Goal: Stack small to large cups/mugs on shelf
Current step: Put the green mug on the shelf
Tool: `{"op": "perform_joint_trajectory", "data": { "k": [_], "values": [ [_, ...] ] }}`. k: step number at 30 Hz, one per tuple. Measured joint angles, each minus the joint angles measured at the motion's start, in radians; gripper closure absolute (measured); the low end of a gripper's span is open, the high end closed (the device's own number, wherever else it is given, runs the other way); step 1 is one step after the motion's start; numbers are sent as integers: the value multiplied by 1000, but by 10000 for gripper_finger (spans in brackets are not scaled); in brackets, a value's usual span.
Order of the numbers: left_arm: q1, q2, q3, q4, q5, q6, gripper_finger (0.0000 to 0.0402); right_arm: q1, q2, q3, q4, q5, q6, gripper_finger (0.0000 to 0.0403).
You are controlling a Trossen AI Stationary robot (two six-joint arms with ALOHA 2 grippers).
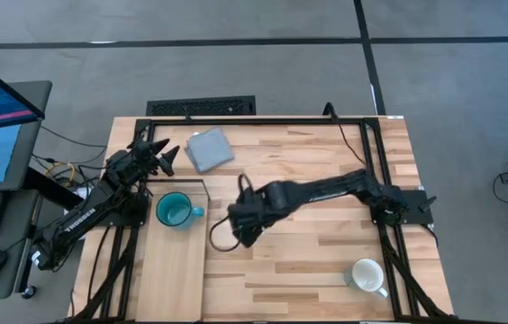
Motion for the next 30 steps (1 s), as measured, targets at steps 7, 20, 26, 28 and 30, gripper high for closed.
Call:
{"op": "perform_joint_trajectory", "data": {
  "k": [7, 20, 26, 28, 30],
  "values": [
    [-7, 19, 0, 3, 14, 5, 140, 27, 93, -6, -12, -59, 1, 211],
    [-11, 66, 0, 2, 7, 17, 140, 53, 128, -5, -9, -50, 54, 214],
    [-11, 65, 0, 2, 6, 17, 140, 54, 125, -3, -24, -18, 52, 218],
    [-11, 65, 0, 2, 6, 17, 140, 54, 125, -4, -25, -18, 52, 216],
    [-11, 65, 0, 2, 6, 17, 140, 54, 125, -4, -41, -18, 52, 212]
  ]
}}
